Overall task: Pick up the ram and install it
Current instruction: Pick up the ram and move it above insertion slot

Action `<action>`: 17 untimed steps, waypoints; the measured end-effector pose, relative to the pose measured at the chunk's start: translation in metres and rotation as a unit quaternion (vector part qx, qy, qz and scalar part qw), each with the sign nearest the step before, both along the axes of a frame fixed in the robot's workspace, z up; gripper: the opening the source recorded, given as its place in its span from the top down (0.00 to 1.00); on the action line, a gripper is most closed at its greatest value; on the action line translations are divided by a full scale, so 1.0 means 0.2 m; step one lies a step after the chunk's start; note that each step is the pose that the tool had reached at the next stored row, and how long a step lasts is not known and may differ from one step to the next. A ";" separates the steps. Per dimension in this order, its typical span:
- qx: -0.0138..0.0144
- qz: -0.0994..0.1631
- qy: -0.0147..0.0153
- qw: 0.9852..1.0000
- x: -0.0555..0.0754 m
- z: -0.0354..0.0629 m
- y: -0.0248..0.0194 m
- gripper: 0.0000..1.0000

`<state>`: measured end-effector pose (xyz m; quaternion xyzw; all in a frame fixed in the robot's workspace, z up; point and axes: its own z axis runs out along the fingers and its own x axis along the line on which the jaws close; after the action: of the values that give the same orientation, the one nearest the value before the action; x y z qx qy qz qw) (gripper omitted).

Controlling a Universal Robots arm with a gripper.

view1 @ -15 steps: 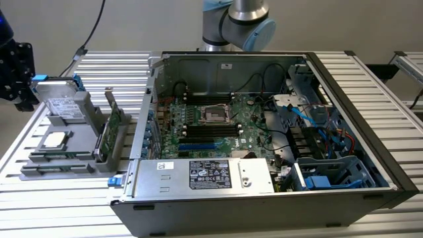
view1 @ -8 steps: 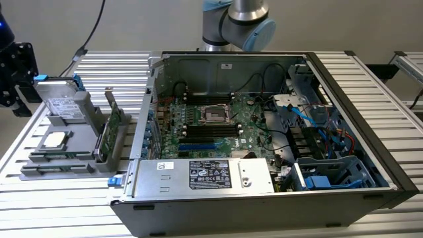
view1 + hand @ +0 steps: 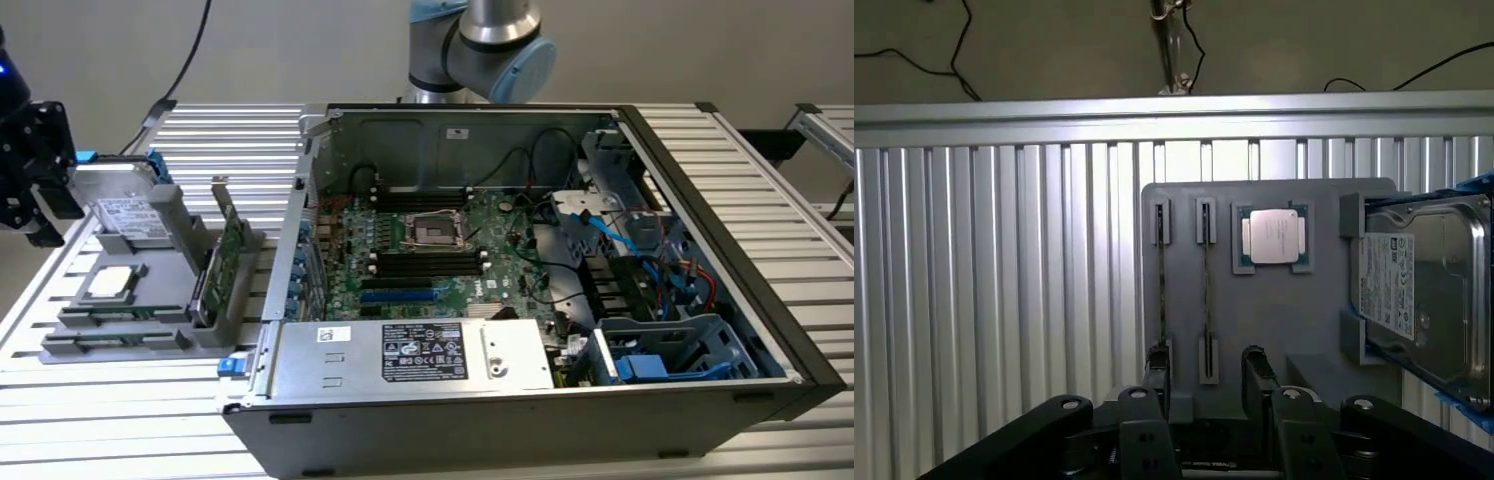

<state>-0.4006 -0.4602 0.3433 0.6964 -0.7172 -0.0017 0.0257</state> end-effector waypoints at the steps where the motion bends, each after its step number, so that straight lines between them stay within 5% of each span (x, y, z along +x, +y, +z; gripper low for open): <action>1: 0.000 0.001 0.000 1.000 0.00 -0.009 0.000 0.58; 17: 0.000 0.023 0.000 1.000 -0.01 -0.155 0.000 0.58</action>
<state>-0.4028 -0.4602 0.3123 0.7128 -0.7009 -0.0012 0.0258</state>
